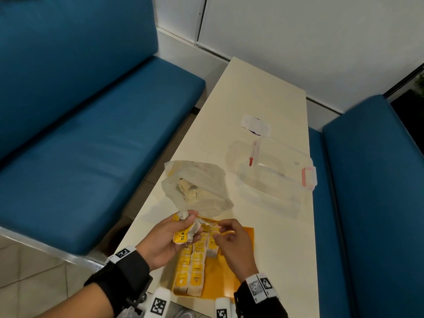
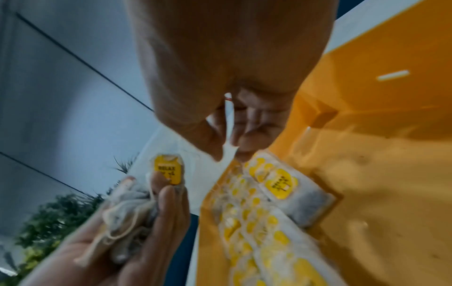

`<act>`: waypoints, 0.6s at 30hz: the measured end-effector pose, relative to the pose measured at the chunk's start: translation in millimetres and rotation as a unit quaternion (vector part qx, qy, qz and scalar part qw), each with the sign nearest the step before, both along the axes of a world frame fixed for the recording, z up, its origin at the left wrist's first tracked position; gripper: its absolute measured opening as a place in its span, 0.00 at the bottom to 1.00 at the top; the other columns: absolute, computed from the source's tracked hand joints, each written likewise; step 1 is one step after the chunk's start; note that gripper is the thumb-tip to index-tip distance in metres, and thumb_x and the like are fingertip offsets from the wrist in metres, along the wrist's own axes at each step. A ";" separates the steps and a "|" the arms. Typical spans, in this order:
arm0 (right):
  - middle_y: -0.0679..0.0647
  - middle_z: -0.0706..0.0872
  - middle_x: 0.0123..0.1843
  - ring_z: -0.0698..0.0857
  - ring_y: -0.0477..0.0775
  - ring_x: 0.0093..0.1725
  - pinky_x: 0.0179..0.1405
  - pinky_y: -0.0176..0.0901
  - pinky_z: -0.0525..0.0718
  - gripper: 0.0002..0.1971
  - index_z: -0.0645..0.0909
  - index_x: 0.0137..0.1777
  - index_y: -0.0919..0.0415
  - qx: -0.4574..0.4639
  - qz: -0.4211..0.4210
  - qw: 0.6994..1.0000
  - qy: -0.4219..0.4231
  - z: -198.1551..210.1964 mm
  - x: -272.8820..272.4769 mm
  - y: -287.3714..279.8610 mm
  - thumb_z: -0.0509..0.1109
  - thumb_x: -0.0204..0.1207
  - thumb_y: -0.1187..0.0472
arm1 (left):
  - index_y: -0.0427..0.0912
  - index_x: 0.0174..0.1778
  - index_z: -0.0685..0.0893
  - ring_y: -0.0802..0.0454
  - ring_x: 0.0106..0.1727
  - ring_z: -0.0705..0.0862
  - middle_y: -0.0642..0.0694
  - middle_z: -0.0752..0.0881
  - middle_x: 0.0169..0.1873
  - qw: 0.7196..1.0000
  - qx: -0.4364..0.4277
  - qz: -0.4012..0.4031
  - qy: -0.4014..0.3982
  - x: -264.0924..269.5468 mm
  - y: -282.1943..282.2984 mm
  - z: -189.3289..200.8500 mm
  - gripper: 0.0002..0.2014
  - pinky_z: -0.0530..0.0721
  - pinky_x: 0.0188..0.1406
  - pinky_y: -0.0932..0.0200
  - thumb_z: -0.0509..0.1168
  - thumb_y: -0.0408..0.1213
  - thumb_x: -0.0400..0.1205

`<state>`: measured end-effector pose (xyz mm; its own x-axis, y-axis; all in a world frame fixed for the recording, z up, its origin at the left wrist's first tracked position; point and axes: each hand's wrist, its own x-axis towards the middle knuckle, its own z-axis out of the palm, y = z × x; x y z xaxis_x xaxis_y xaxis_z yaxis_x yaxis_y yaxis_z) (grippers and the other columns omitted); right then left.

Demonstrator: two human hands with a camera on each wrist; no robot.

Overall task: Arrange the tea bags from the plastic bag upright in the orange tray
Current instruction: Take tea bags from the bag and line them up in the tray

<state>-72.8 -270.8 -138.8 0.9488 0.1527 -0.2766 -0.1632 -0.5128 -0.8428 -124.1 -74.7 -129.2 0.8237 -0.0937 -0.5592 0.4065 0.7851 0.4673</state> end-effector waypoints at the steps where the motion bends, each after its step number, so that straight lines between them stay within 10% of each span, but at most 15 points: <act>1: 0.47 0.88 0.48 0.87 0.51 0.41 0.37 0.44 0.87 0.15 0.84 0.50 0.43 0.035 0.019 0.999 -0.005 5.3 -1.3 2.6 0.79 0.71 0.64 | 0.33 0.65 0.84 0.40 0.49 0.90 0.32 0.88 0.47 1.000 -0.019 0.005 0.007 0.9 -1.7 1.9 0.19 0.90 0.58 0.44 0.72 0.32 0.78; 4: 0.46 0.90 0.49 0.87 0.52 0.42 0.37 0.52 0.88 0.15 0.86 0.51 0.44 0.071 0.040 0.996 -0.029 15.1 -2.8 9.7 0.80 0.71 0.64 | 0.32 0.64 0.84 0.40 0.47 0.91 0.31 0.88 0.47 0.999 -0.050 0.007 0.015 2.5 -6.0 6.5 0.20 0.90 0.55 0.44 0.72 0.32 0.76; 12: 0.54 0.89 0.33 0.84 0.47 0.30 0.28 0.39 0.80 0.05 0.88 0.45 0.59 0.132 -0.005 0.991 -0.021 22.3 -2.9 13.5 0.77 0.75 0.70 | 0.33 0.63 0.84 0.40 0.48 0.91 0.30 0.89 0.50 0.999 -0.052 -0.007 0.005 1.2 -7.6 7.6 0.18 0.88 0.58 0.44 0.72 0.32 0.77; 18: 0.48 0.90 0.40 0.85 0.45 0.38 0.40 0.33 0.83 0.07 0.89 0.40 0.53 0.061 0.028 0.994 -0.085 32.7 2.9 13.8 0.82 0.70 0.65 | 0.31 0.65 0.84 0.39 0.50 0.92 0.30 0.89 0.51 0.999 -0.038 -0.013 0.006 -2.1 -5.8 3.7 0.19 0.89 0.59 0.43 0.72 0.31 0.78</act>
